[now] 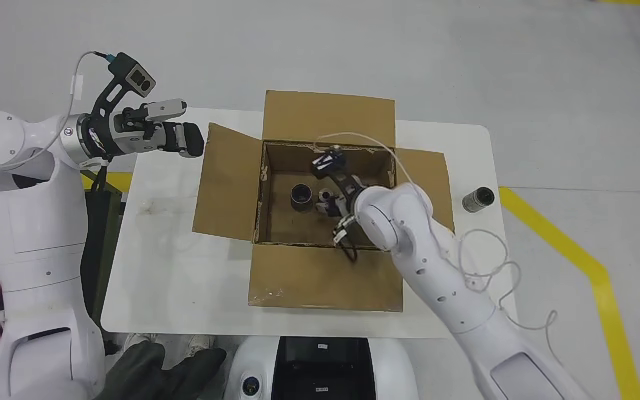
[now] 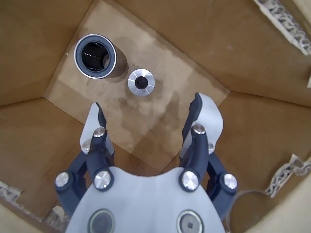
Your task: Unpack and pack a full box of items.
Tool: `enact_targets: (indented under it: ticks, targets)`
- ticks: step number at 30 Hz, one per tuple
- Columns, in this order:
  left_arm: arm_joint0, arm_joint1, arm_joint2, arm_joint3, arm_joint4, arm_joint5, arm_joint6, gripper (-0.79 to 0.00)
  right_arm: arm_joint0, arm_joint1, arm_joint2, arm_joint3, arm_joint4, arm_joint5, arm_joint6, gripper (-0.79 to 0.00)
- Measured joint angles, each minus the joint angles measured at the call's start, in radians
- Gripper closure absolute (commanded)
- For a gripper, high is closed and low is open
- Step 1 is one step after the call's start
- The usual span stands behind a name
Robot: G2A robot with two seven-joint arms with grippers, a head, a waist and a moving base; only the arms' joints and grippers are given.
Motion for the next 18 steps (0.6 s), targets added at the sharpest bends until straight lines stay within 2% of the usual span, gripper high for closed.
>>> enact_targets:
  ticks: [3, 18]
  targets:
    - [0.0, 0.0, 0.0, 0.0, 0.0, 0.0, 0.0, -0.785, 0.019, -0.006, -0.006, 0.035, 0.023, -0.003, -0.002, -0.64]
    - [0.0, 0.0, 0.0, 0.0, 0.0, 0.0, 0.0, -0.785, 0.069, -0.031, -0.048, 0.153, 0.062, -0.02, -0.024, -0.662]
